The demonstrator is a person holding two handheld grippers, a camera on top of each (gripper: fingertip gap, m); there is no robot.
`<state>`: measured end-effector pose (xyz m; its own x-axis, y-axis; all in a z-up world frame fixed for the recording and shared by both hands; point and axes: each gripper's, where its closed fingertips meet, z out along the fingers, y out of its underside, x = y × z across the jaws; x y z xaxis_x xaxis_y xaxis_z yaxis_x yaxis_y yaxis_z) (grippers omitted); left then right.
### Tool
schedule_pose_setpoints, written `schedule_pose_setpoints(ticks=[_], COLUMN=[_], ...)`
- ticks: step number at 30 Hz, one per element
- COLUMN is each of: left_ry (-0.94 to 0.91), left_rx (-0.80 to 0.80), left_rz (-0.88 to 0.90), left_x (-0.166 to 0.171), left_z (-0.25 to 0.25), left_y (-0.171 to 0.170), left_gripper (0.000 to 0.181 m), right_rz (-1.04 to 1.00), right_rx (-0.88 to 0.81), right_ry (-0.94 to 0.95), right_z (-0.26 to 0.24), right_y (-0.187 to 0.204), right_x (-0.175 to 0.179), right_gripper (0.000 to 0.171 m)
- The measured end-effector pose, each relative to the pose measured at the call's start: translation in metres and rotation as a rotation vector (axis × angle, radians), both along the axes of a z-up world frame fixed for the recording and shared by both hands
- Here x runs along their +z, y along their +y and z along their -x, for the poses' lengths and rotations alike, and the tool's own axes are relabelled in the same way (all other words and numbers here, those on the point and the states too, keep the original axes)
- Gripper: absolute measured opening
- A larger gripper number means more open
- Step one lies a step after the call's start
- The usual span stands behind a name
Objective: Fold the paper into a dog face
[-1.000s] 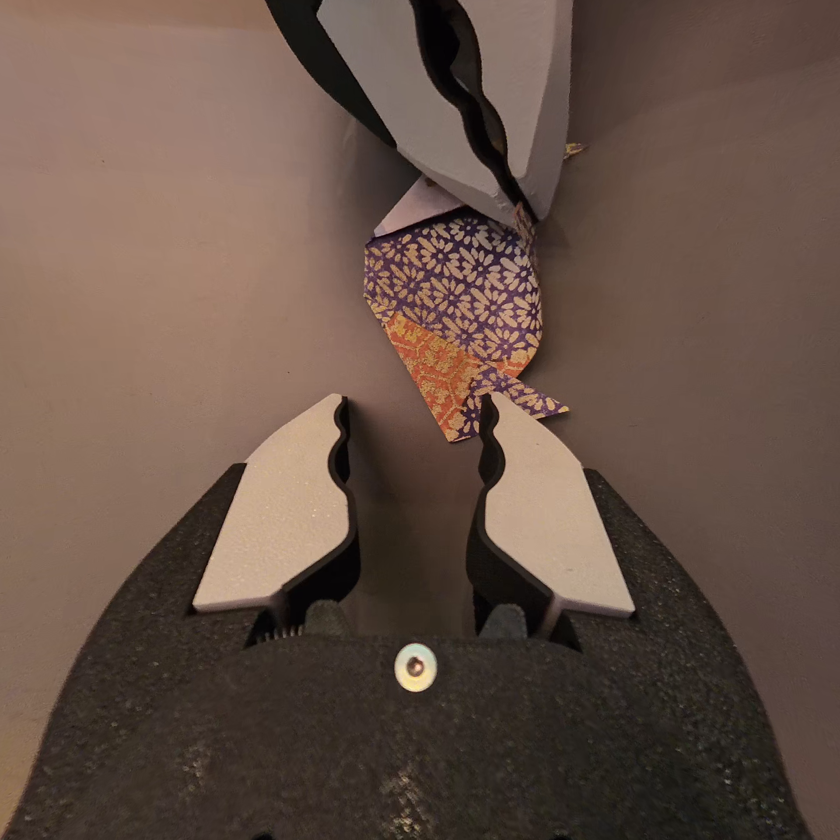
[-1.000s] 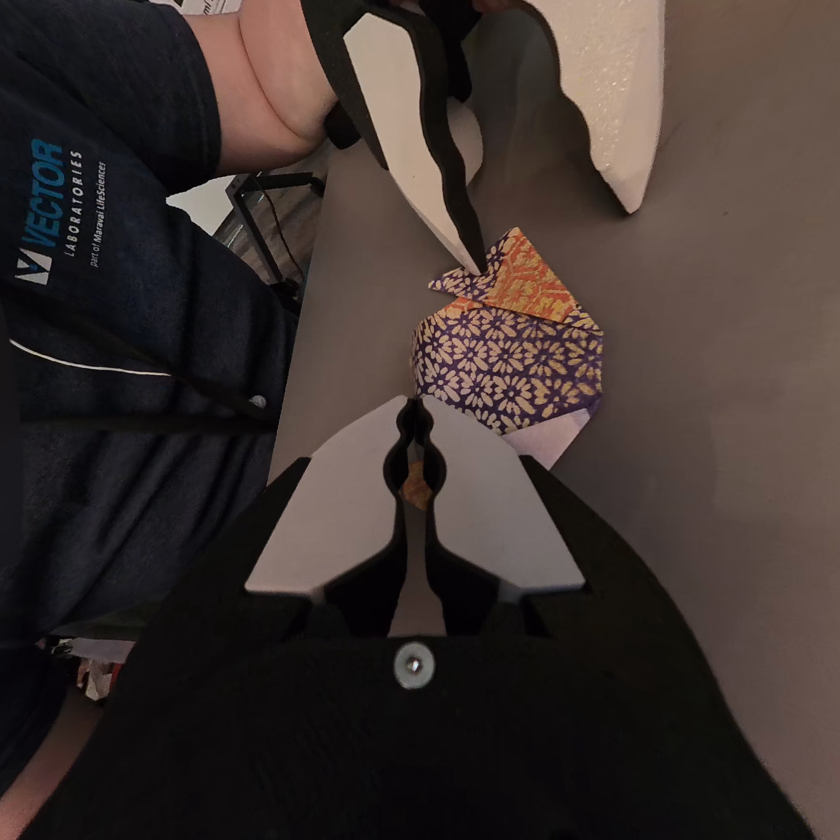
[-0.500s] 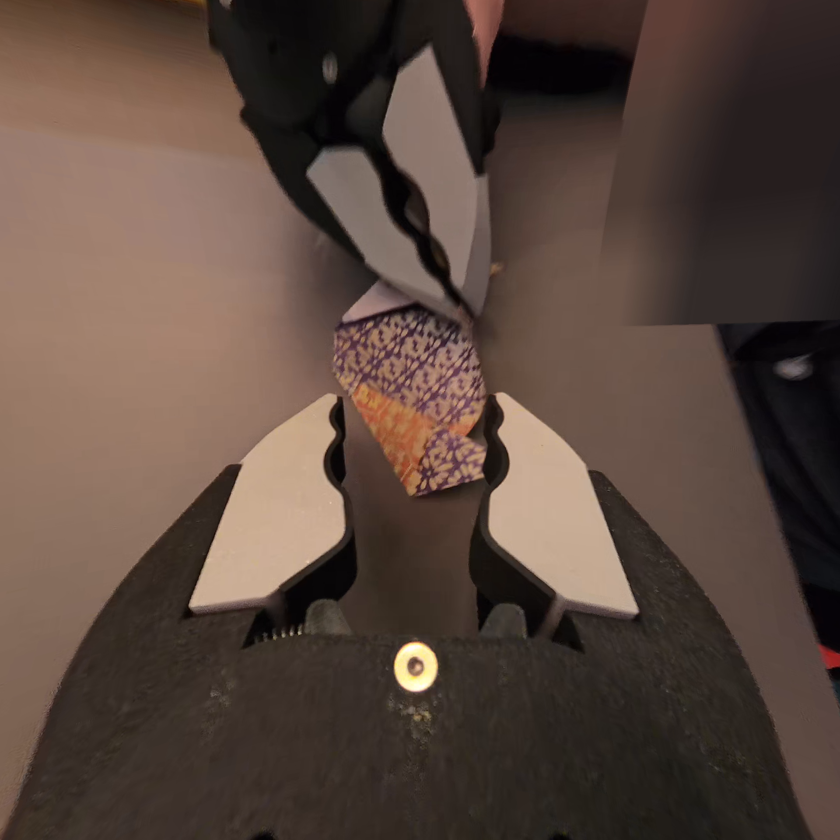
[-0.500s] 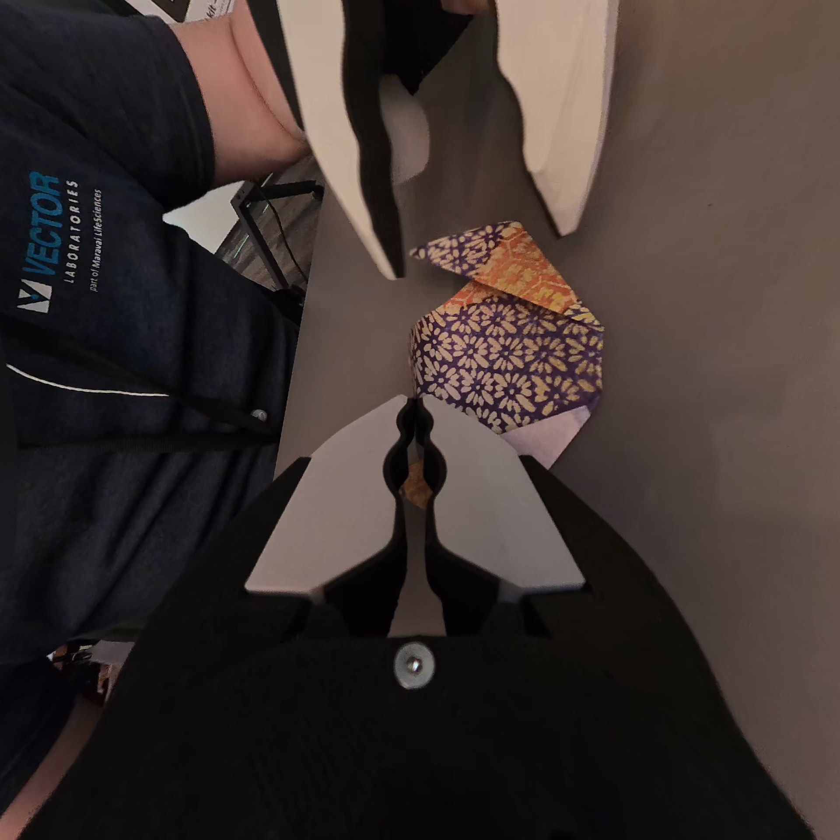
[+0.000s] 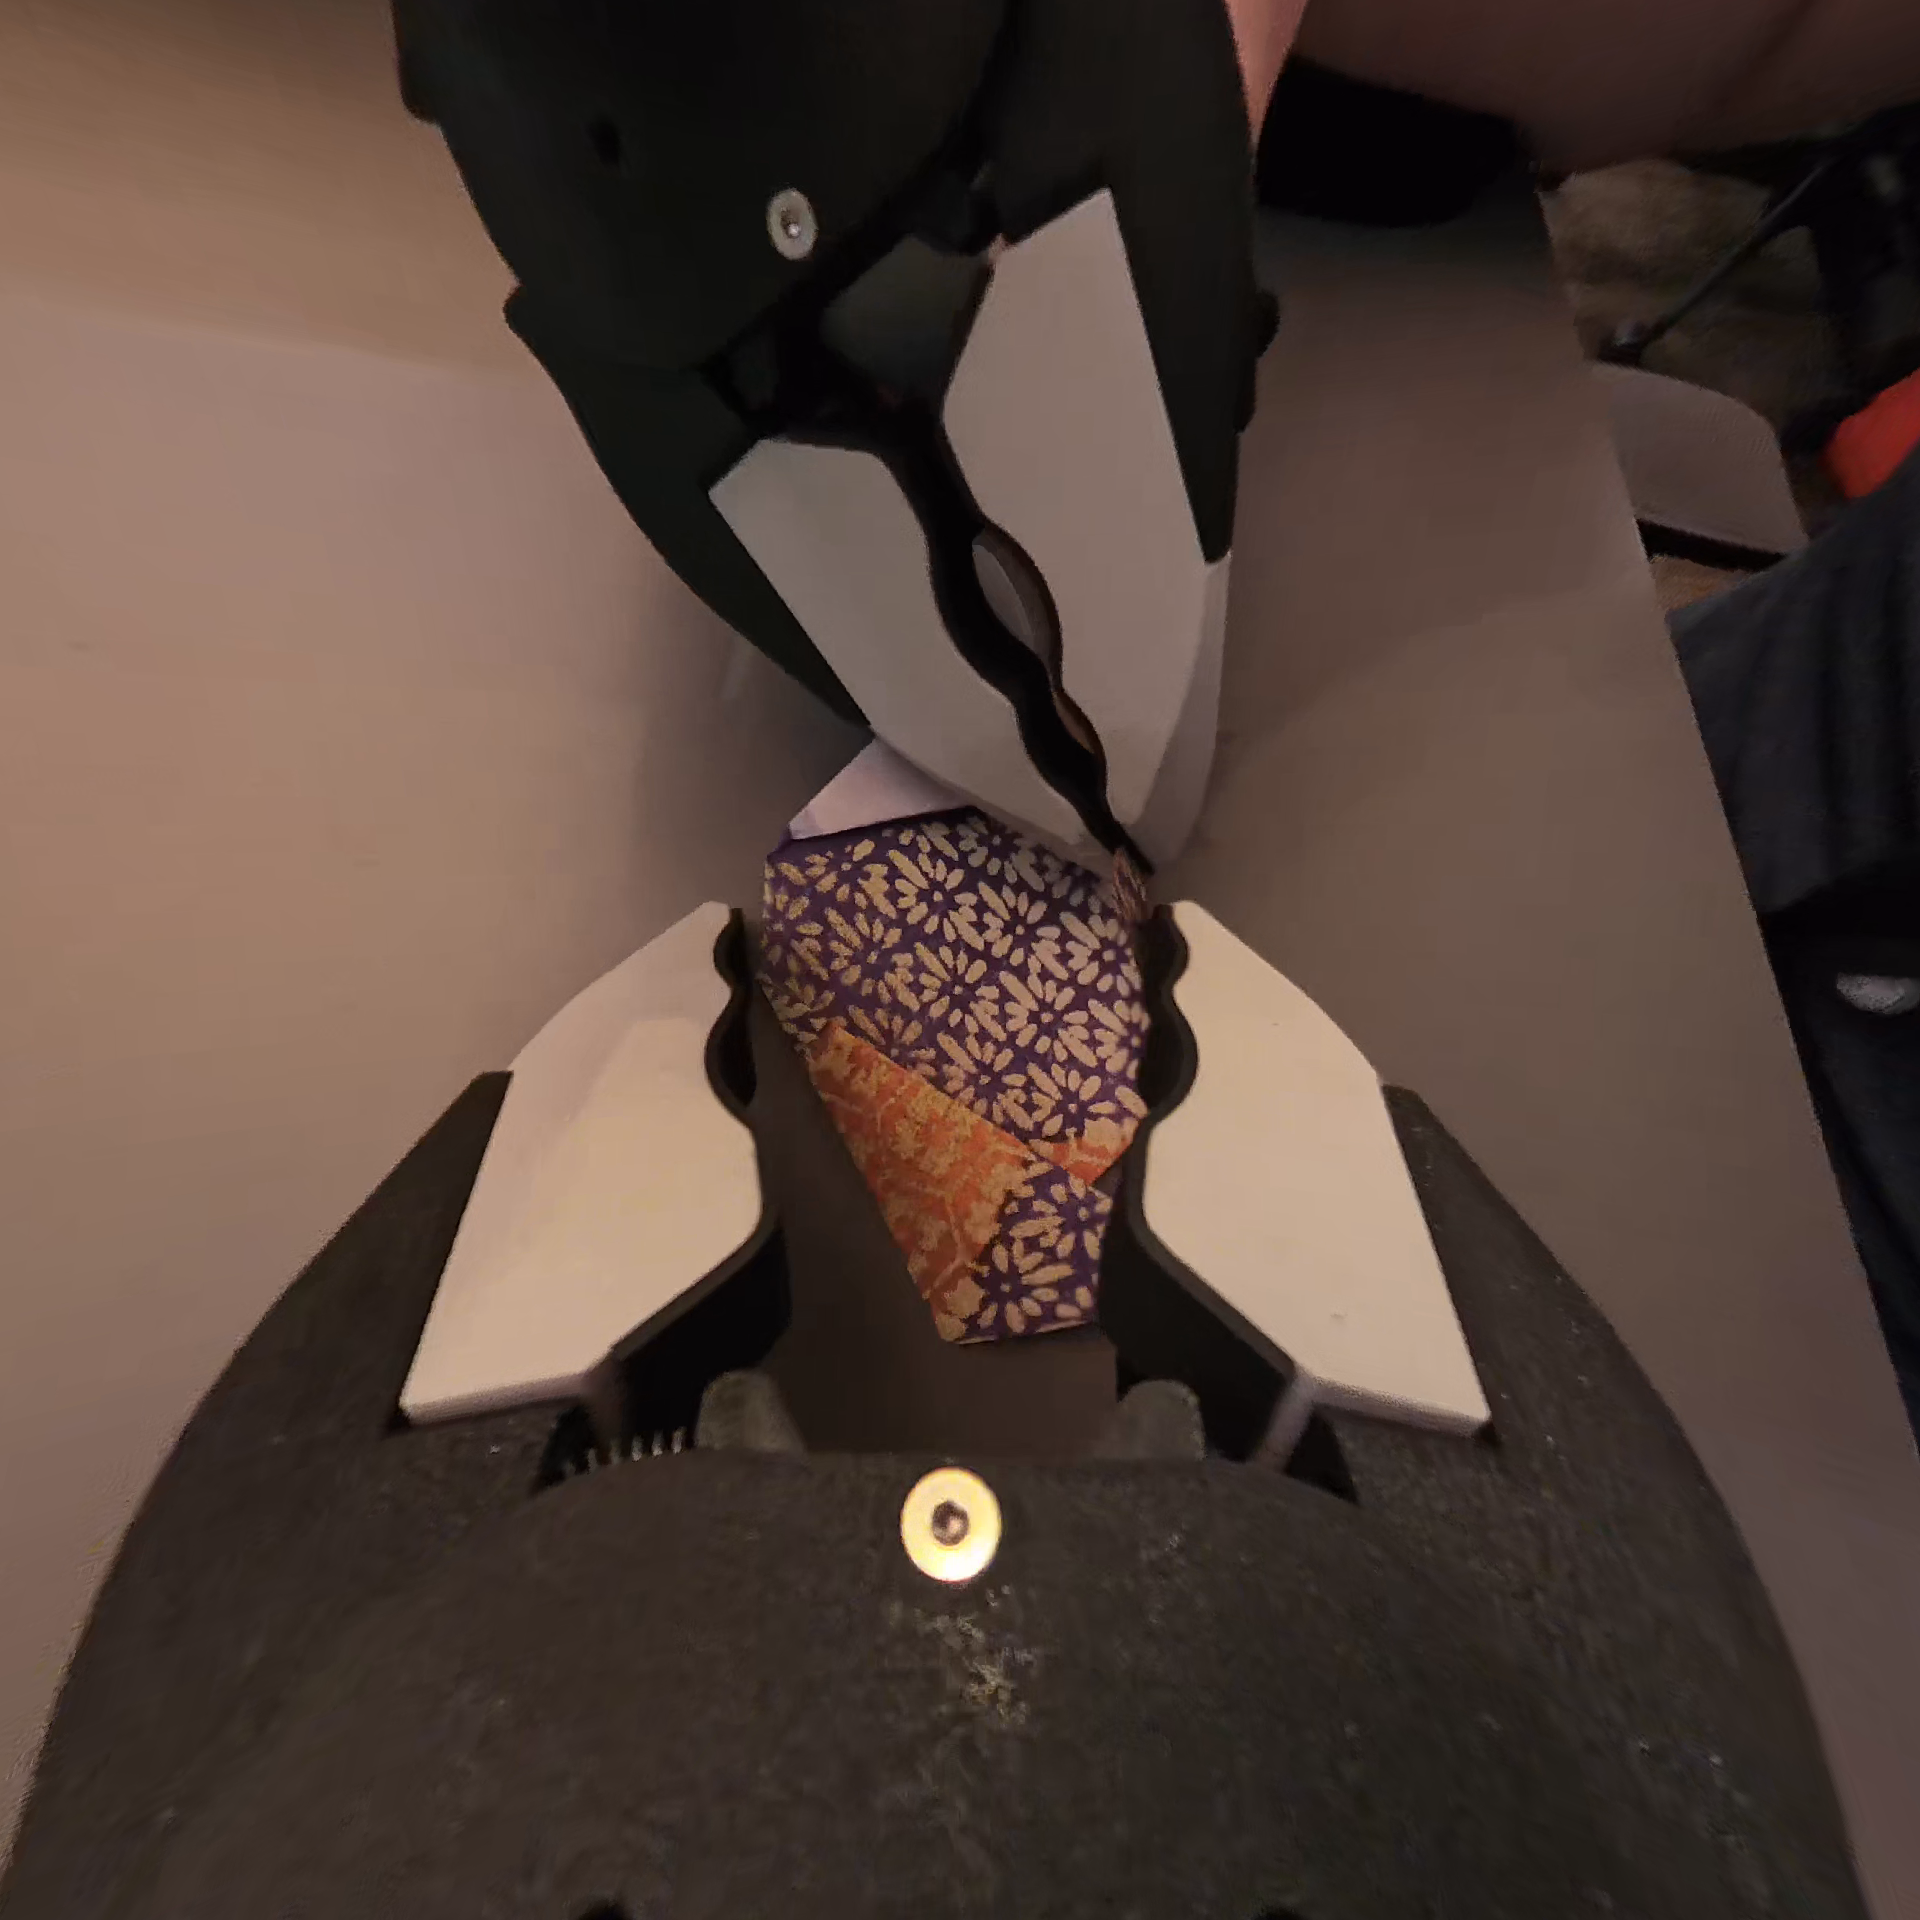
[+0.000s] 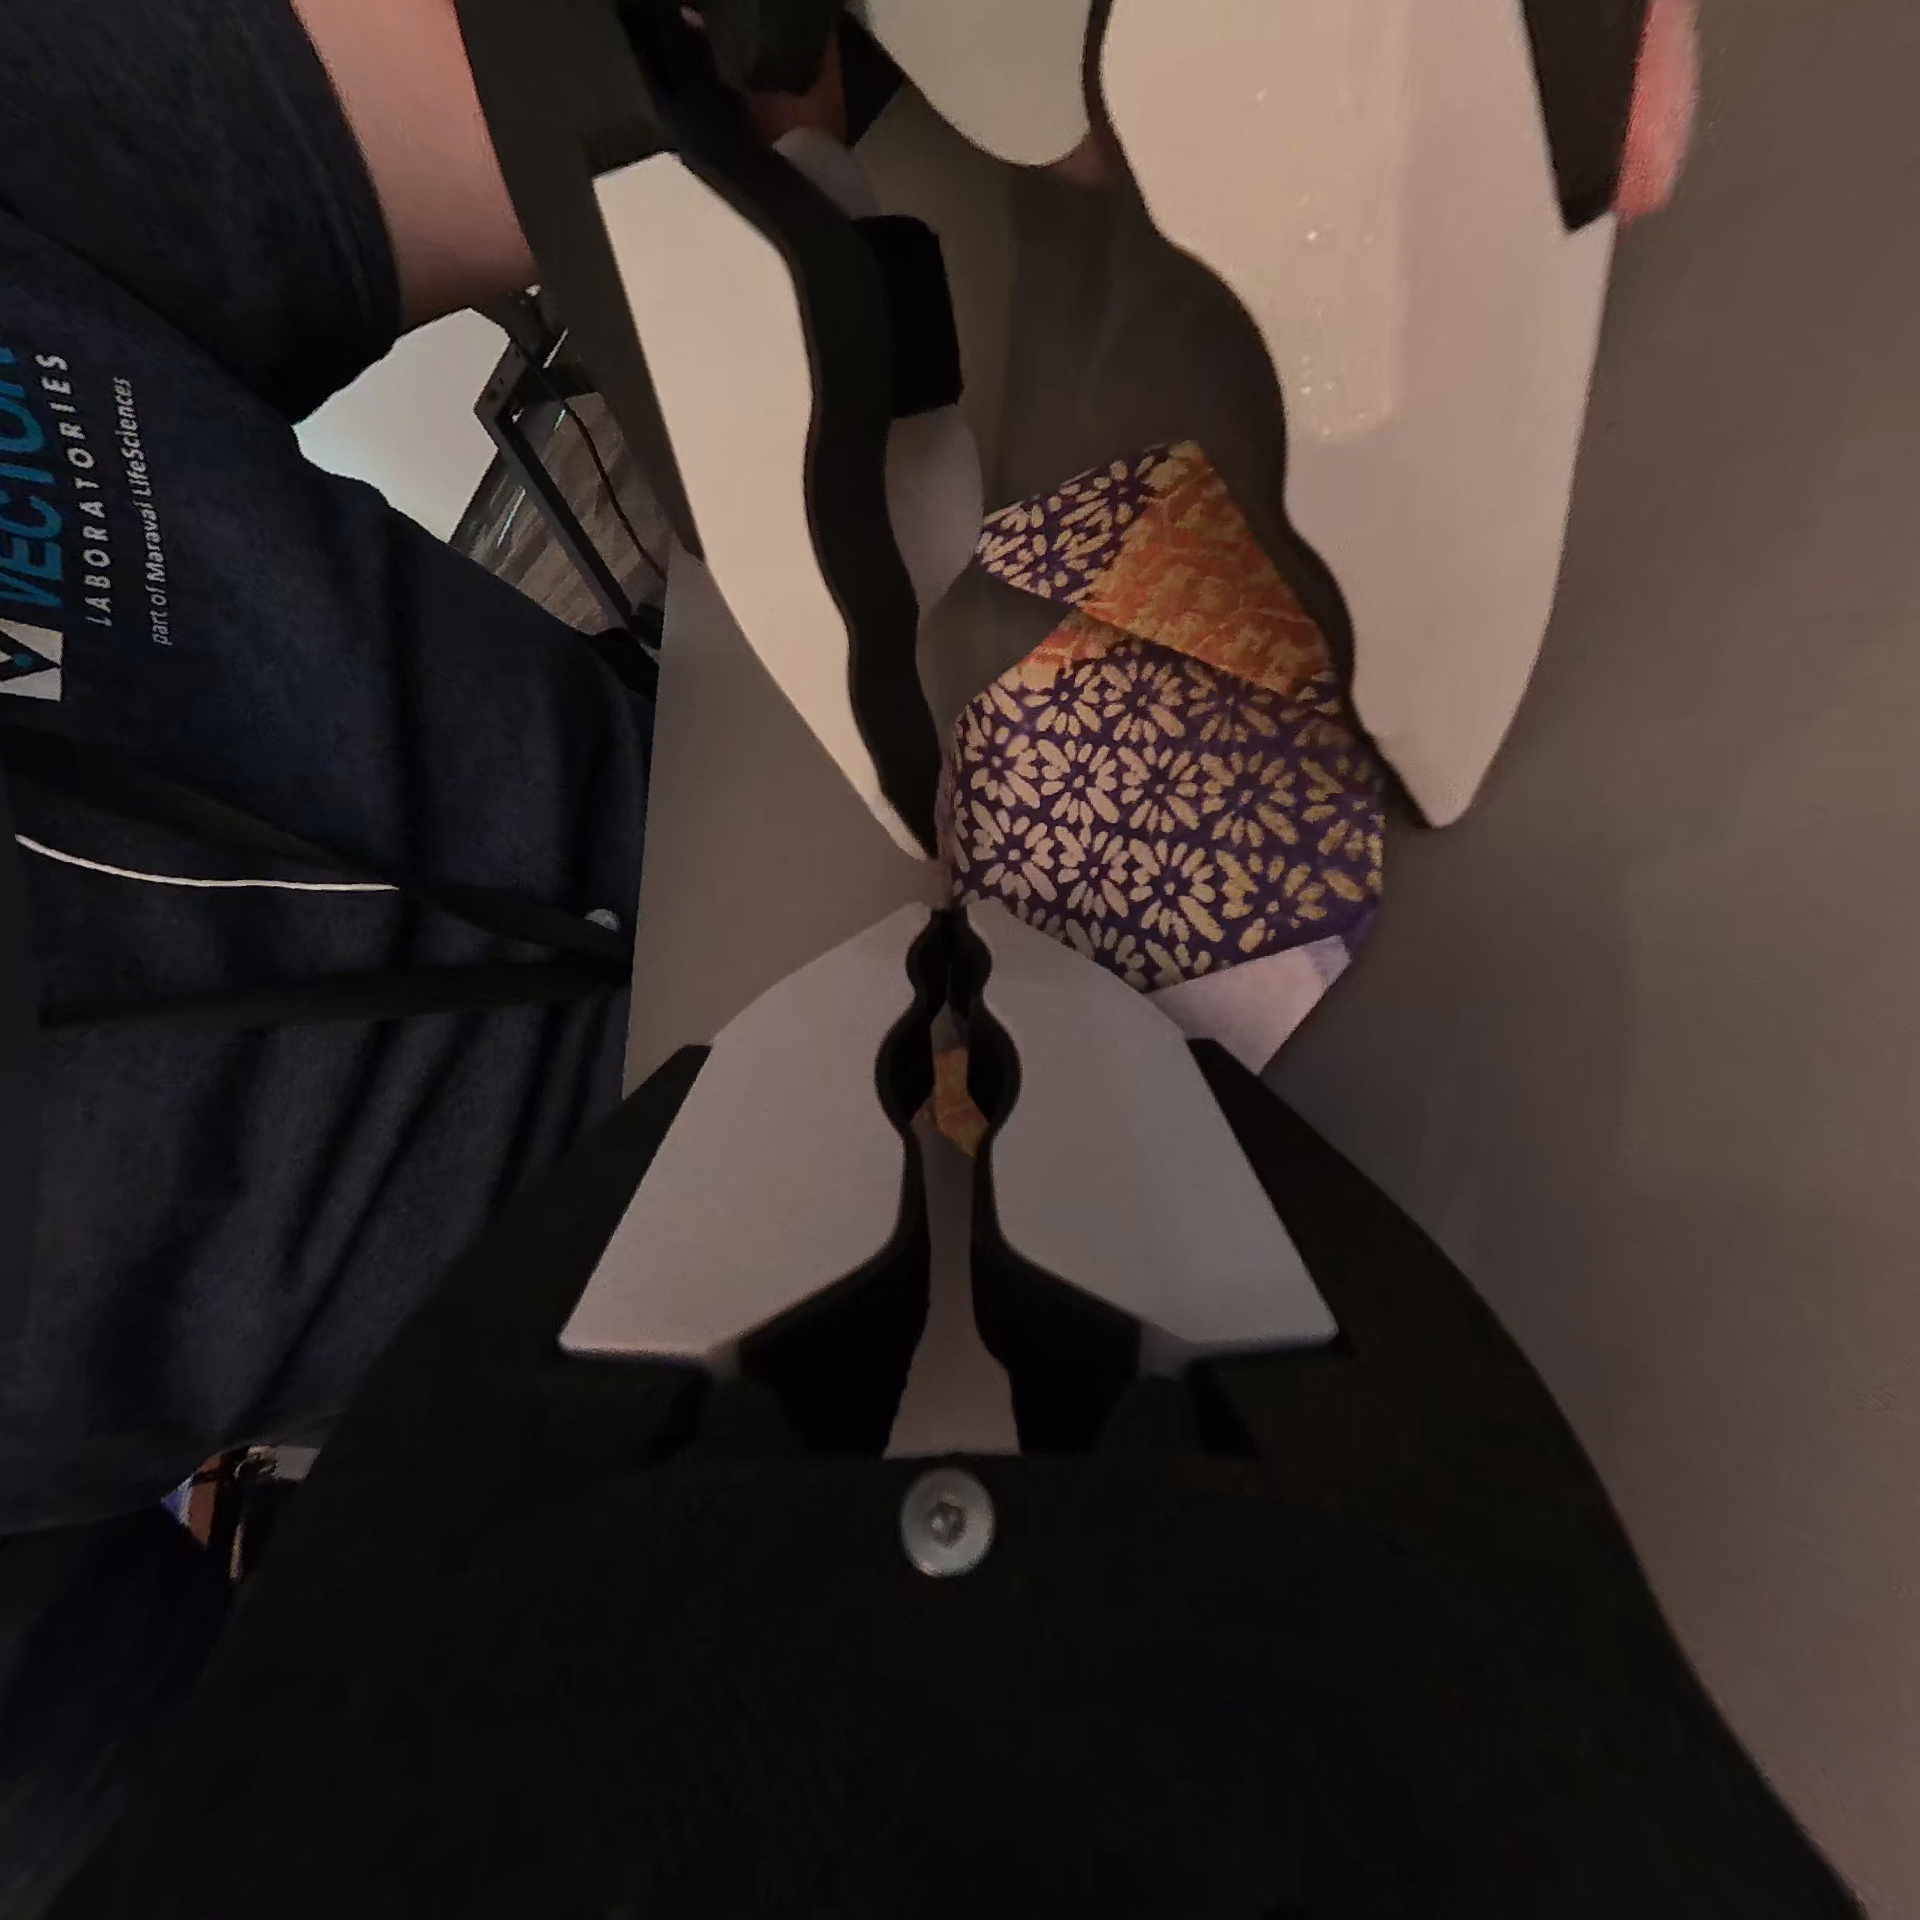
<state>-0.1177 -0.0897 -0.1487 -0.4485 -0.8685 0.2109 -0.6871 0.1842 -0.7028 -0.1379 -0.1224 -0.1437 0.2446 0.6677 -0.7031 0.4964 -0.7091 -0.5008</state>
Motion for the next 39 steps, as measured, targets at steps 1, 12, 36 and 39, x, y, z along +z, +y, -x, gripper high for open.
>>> schedule_pose_setpoints(ticks=[1, 12, 36, 39], left_ry=[0.001, 0.000, 0.013, 0.016], left_rx=[0.002, -0.007, 0.030, 0.031], left_rz=[0.006, -0.037, -0.249, -0.252], left_x=[0.000, -0.002, -0.008, -0.008], left_z=[0.000, 0.001, -0.004, -0.004], left_y=[0.001, 0.003, 0.013, 0.013], left_gripper=[0.070, 0.062, 0.042, 0.041], right_rz=[-0.005, -0.032, -0.281, -0.323], right_rx=[-0.011, -0.121, -0.143, -0.194], right_ry=[-0.005, -0.049, -0.197, -0.125], right_z=[-0.001, -0.006, -0.010, -0.015], right_y=[0.002, 0.019, 0.023, 0.023], right_x=[0.000, 0.002, 0.001, 0.020], right_gripper=[0.001, 0.006, 0.005, 0.005])
